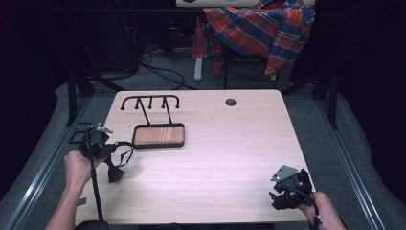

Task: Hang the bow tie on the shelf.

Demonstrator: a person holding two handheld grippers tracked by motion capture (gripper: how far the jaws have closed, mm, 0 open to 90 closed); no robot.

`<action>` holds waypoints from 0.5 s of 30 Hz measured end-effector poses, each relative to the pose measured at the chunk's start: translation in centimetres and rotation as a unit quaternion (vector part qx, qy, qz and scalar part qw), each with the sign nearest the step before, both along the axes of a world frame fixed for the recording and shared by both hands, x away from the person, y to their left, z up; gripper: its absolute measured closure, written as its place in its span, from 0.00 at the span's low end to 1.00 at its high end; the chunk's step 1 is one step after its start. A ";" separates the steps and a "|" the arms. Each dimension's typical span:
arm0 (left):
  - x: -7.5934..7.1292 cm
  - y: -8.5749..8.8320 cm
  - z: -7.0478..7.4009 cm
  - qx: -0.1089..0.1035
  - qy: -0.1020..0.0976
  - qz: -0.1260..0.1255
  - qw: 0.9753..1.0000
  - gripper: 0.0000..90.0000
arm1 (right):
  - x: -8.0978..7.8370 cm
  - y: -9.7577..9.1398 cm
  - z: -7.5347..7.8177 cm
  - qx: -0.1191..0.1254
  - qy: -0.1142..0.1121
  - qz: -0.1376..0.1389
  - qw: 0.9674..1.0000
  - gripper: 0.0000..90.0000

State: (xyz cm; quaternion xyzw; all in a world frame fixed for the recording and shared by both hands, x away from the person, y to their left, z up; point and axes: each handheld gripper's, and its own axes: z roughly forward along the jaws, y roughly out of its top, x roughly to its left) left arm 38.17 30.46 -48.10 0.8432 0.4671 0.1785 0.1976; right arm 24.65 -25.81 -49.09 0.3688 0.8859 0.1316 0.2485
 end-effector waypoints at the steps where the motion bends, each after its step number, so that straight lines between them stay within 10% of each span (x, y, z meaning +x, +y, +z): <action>1: 0.0 0.0 0.1 0.000 -0.001 0.000 1.000 0.95 | 0.0 0.0 0.0 0.000 0.000 0.000 1.000 0.16; 15: 0.1 -0.4 1.3 0.002 -0.019 -0.009 1.000 0.95 | 0.0 0.0 0.0 -0.003 0.000 -0.001 1.000 0.17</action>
